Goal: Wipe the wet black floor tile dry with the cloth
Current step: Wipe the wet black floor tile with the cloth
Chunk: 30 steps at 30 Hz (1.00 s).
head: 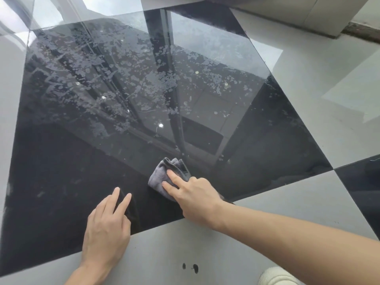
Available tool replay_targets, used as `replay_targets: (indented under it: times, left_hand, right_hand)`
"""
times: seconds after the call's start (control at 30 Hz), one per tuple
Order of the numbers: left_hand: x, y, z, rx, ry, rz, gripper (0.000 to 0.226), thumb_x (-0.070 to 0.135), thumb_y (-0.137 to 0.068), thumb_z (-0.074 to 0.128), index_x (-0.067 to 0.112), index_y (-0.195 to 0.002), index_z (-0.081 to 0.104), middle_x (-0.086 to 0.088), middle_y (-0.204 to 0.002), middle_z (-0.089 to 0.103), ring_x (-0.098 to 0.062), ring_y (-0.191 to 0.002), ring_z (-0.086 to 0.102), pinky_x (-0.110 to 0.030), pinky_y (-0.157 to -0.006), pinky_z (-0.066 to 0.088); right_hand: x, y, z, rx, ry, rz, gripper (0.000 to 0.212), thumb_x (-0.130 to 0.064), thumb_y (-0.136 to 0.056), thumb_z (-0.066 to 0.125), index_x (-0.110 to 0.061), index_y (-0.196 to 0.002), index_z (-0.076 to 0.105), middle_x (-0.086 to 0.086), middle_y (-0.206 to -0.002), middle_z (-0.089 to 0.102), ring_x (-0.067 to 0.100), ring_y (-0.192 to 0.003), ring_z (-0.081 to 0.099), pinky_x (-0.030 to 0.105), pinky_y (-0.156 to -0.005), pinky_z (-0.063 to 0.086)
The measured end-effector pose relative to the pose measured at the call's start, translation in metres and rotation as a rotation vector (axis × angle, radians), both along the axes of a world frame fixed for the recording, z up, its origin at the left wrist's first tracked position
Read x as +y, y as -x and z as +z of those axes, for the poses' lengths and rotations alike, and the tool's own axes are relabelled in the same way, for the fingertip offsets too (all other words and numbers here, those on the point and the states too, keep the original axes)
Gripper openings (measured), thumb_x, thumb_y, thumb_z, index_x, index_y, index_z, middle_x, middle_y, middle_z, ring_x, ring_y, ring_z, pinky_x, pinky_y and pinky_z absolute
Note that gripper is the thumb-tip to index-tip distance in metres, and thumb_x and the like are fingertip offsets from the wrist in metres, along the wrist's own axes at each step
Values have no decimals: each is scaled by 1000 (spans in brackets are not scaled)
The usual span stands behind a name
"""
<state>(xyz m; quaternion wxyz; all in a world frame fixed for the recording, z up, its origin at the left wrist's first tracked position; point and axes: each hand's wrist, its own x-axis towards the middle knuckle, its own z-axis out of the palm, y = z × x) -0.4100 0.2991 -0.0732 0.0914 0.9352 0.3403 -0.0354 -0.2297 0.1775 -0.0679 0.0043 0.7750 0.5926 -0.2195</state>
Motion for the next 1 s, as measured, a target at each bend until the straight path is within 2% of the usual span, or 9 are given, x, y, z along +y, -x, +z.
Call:
replay_targets:
  times: [0.1, 0.2, 0.27, 0.37, 0.47, 0.57, 0.67, 0.8, 1.0]
  left_hand:
    - [0, -1, 2, 7, 15, -3, 50, 12, -72, 42, 4, -116, 64, -20, -129, 56, -39, -112, 55, -54, -82, 49]
    - [1, -1, 6, 15, 26, -19, 55, 20, -73, 33, 5, -116, 65, -20, -127, 57, -38, -110, 57, -54, -81, 49]
    - [1, -1, 8, 14, 27, -23, 54, 19, -73, 35, 5, -115, 65, -19, -126, 58, -38, -110, 57, -54, -81, 49]
    - [0, -2, 10, -1, 28, -6, 50, 11, -68, 47, 5, -115, 66, -19, -126, 59, -38, -109, 58, -55, -82, 48]
    - [-2, -2, 9, 5, 26, -8, 51, 9, -66, 49, 5, -114, 66, -20, -125, 59, -40, -108, 58, -57, -81, 47]
    - [-3, -3, 10, -13, 22, 21, 50, 15, -71, 41, 5, -113, 67, -21, -124, 59, -42, -107, 57, -58, -81, 46]
    - [-2, -2, 9, 6, 16, -5, 61, 27, -71, 28, 5, -112, 67, -23, -122, 60, -44, -103, 59, -59, -77, 47]
    - [-5, -6, 12, 20, 9, -50, 62, 28, -71, 27, 5, -112, 67, -24, -121, 60, -44, -101, 60, -59, -77, 48]
    - [-13, -22, 19, -22, 23, -126, 58, 26, -75, 27, 5, -113, 66, -20, -122, 59, -40, -106, 58, -55, -82, 48]
  right_hand:
    - [30, 1, 3, -54, -17, 2, 63, -17, -87, 52, -15, -144, 25, 12, -157, 13, 33, -88, 61, 34, -61, 37]
    - [48, -8, 4, -76, -26, -36, 64, -20, -88, 54, -18, -145, 25, 7, -157, 12, 31, -86, 61, 34, -65, 45]
    - [41, -13, 1, -62, -28, -89, 67, -19, -86, 55, -20, -146, 23, 4, -157, 12, 30, -85, 60, 33, -64, 42]
    - [11, -20, -7, -55, -9, -220, 75, -15, -82, 56, -24, -146, 19, 2, -158, 9, 32, -83, 60, 33, -63, 34]
    - [-27, -32, -12, -78, 21, -339, 79, -15, -80, 52, -29, -148, 15, -3, -159, 7, 32, -85, 60, 32, -63, 33]
    - [-66, -46, -14, -111, 64, -441, 79, -14, -80, 45, -35, -148, 13, -8, -159, 5, 30, -84, 59, 30, -61, 32]
    - [-110, -54, -14, -157, 109, -502, 79, -13, -79, 42, -40, -147, 14, -13, -158, 4, 27, -79, 58, 28, -59, 34]
    - [-159, -67, -14, -252, 156, -580, 77, -19, -78, 42, -45, -145, 15, -21, -155, 4, 23, -80, 62, 24, -54, 33]
    - [-205, -87, -9, -324, 191, -647, 78, -18, -72, 53, -42, -143, 30, -19, -153, 20, 23, -70, 65, 23, -48, 34]
